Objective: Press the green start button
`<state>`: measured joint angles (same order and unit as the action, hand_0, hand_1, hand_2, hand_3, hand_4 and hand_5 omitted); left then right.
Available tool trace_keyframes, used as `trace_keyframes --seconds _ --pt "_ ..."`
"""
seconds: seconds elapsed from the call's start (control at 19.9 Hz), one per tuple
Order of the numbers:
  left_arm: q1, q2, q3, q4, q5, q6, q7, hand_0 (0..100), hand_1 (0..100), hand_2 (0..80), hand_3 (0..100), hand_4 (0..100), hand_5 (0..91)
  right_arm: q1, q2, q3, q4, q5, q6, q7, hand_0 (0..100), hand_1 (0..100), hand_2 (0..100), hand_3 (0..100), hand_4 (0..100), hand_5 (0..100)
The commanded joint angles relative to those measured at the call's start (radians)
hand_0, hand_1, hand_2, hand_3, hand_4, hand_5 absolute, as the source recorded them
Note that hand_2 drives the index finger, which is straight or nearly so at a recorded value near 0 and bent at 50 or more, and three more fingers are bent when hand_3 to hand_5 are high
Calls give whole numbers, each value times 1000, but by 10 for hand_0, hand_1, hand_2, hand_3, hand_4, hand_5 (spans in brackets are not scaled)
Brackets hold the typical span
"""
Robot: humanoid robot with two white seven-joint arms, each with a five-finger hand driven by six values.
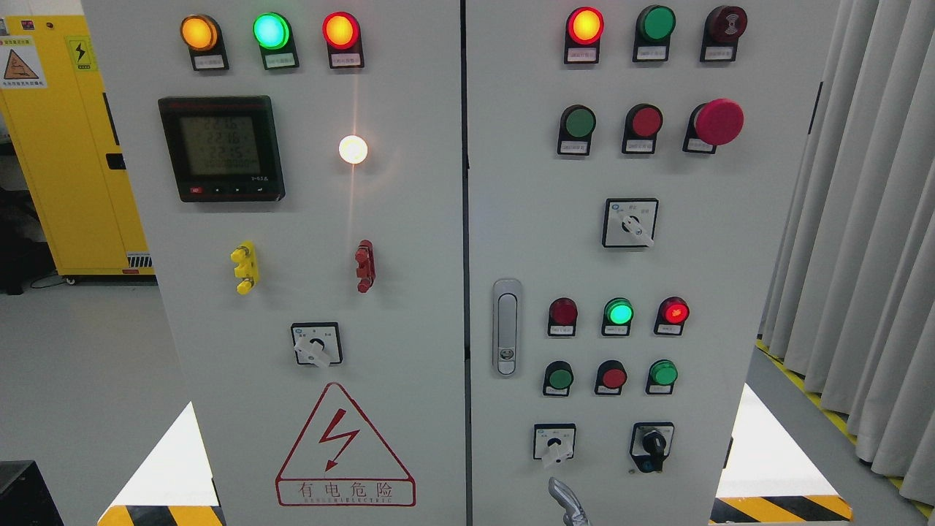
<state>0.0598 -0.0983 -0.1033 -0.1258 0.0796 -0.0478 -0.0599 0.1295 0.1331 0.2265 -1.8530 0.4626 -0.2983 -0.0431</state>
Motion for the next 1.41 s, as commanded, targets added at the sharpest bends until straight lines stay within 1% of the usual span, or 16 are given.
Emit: trace_keyframes --seconds 0.0,0.05,0.1,0.15,0.2,0.25,0.35,0.4,0.55,0.6,0.65,0.8,0.96,1.01,1.11,1.36 --pt "0 0 1 0 0 0 0 120 556 0 0 0 0 -11 -1 -38 -25 218 -2 -7 417 783 0 416 505 418" --pt "0 0 -1 0 -1 0 0 120 556 0 0 0 0 -11 -1 -47 -31 263 -4 -12 417 783 0 416 505 418" --pt "0 0 1 0 0 0 2 120 556 0 0 0 0 -10 -1 -53 -41 301 -4 -14 421 790 0 526 605 562" --pt "0 0 1 0 0 0 0 120 556 0 0 0 0 -10 -1 -64 -45 341 -4 -23 420 793 0 536 617 580" --pt "0 0 1 0 0 0 0 120 556 0 0 0 0 -10 -1 -72 -45 376 -5 -33 441 803 0 602 704 678" --pt "0 0 1 0 0 0 0 120 556 0 0 0 0 -10 -1 -76 -48 421 -5 -47 468 811 0 666 759 746" --pt "0 0 1 0 0 0 0 120 556 0 0 0 0 -11 -1 -90 -54 490 -5 -57 483 823 0 775 854 835" --pt "0 0 1 0 0 0 0 120 556 0 0 0 0 -11 -1 -101 -55 526 -5 -58 491 827 0 804 887 878" --pt "0 0 1 0 0 0 0 120 556 0 0 0 0 -25 -1 -128 -65 661 -5 -78 510 844 0 841 897 960" --pt "0 0 1 0 -1 0 0 120 556 0 0 0 0 -31 -1 -128 -66 695 -5 -81 513 845 0 843 895 964" --pt "-2 0 1 0 0 0 0 120 556 0 0 0 0 -40 -1 -130 -65 718 -5 -83 515 850 0 870 898 1000" --pt "0 0 1 0 -1 0 0 120 556 0 0 0 0 -68 -1 -151 -61 774 -1 -81 525 887 0 913 911 1000" --pt "0 0 1 0 0 0 0 120 556 0 0 0 0 -114 2 -156 -54 814 4 -80 535 915 0 944 932 1000" --pt "0 0 1 0 -1 0 0 120 556 0 0 0 0 -134 2 -164 -42 815 10 -78 561 930 0 948 935 1000" --pt "0 0 1 0 0 0 2 120 556 0 0 0 0 -154 0 -167 -20 815 27 -75 565 934 0 948 936 1000" --pt "0 0 1 0 0 0 0 120 556 0 0 0 0 -194 0 -168 23 830 34 -75 597 941 0 951 943 1000"
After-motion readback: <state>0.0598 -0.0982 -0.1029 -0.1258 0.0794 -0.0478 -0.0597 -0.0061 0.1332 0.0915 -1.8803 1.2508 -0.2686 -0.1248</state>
